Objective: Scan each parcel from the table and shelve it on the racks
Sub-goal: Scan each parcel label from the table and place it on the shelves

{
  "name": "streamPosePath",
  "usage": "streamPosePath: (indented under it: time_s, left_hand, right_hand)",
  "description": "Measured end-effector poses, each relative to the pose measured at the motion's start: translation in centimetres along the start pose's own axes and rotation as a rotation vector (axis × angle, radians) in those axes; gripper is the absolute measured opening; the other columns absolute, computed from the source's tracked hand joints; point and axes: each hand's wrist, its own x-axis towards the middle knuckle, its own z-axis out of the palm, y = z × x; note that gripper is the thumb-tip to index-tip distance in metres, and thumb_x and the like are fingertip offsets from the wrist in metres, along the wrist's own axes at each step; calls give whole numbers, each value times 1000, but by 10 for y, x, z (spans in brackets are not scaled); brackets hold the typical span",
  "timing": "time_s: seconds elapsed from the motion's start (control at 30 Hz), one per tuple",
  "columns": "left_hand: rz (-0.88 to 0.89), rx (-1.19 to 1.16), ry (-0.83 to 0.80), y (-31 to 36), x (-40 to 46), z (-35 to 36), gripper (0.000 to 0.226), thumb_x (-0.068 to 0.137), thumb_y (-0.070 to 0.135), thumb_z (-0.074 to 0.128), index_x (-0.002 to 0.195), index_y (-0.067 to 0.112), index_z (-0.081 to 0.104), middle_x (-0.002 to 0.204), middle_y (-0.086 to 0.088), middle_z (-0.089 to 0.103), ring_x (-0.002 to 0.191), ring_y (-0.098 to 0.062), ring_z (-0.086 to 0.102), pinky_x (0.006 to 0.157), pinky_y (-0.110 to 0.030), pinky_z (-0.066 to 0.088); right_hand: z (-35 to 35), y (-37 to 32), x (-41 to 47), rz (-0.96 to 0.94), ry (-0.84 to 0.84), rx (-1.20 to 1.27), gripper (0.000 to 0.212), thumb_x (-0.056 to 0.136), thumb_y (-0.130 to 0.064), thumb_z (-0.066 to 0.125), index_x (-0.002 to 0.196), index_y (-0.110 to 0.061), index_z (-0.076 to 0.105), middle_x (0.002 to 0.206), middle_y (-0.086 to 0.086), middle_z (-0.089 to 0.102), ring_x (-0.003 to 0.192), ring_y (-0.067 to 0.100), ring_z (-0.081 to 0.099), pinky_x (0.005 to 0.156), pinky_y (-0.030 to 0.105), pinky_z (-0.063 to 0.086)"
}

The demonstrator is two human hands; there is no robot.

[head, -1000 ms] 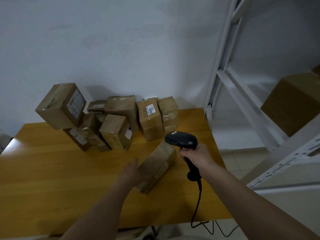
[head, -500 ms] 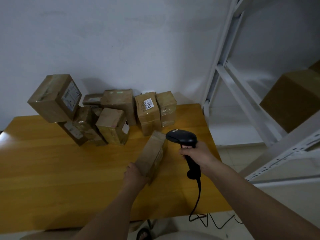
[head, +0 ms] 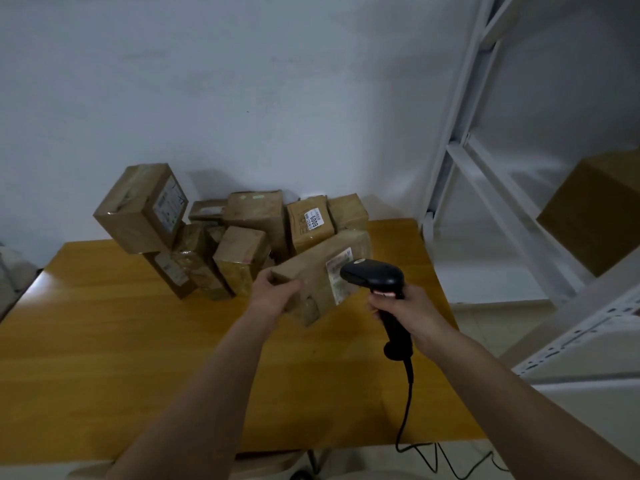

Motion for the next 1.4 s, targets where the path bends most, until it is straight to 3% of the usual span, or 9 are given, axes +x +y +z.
streamPosePath:
  time_s: [0.1,0.23,0.4,0.53,0.73,0.83,0.97,1.13,1.4]
  left_hand:
    - [6,-30,-34,21,0,-13,53,76,17,81,122,17,56,113,-1,60,103,-23,58,84,-47,56]
    - [7,-100,-120,37,-1,-25,34,78,8,76,105,22,60,109,-2,61,102,-25,58,89,-51,54]
    - [-12,-185,-188,46,-4,-34,49,81,1,71,126,14,55,115,-7,61,97,-23,61,77,-45,55]
    - [-21,-236,-219,48,-4,-36,56,84,-2,66,137,10,50,126,-12,58,115,-32,56,95,-53,50]
    - [-11,-272,-268,50,-6,-35,56,86,-6,61,139,6,46,134,-16,54,121,-36,54,88,-48,52]
    - [-12,-278,-282,50,-4,-36,56,86,-7,61,139,6,46,134,-15,54,122,-37,53,84,-46,54]
    - [-12,-277,-282,49,1,-39,57,84,-5,63,138,8,47,132,-15,55,121,-37,53,98,-56,47]
    - [-22,-267,-288,52,4,-43,58,82,-3,66,136,9,50,130,-14,57,118,-35,56,99,-57,47]
    - [20,10,-286,60,11,-25,46,68,4,83,105,17,60,109,-2,63,106,-28,58,94,-56,49]
  right_hand:
    - [-3,-2,-4,-40,2,-16,6,91,-20,65,95,-17,65,90,7,73,80,21,68,83,34,52]
    - [1,-5,-10,-94,1,-98,2,94,-24,61,92,-24,62,91,4,71,80,15,67,69,23,46]
    - [5,-7,-16,-158,7,-155,10,93,-17,63,94,-27,61,90,-3,67,79,8,64,64,18,42]
    - [3,-5,-19,-148,11,-194,9,93,-12,62,91,-21,61,96,14,68,91,25,66,71,23,45]
    - [2,0,-20,-123,51,-152,8,93,-13,61,97,-20,60,92,7,66,86,16,62,68,21,43]
    - [3,0,-20,-117,71,-128,14,93,-14,61,93,-27,57,91,4,65,88,15,61,71,24,43]
    - [7,-2,-20,-116,67,-122,13,94,-13,60,97,-26,57,90,1,64,84,10,60,66,20,41]
    - [15,-3,-21,-104,80,-87,16,93,-12,62,103,-23,58,93,-1,64,85,10,61,68,19,42]
    - [18,6,-27,-42,192,-33,14,89,-12,66,94,-23,61,88,5,66,82,14,63,74,28,46]
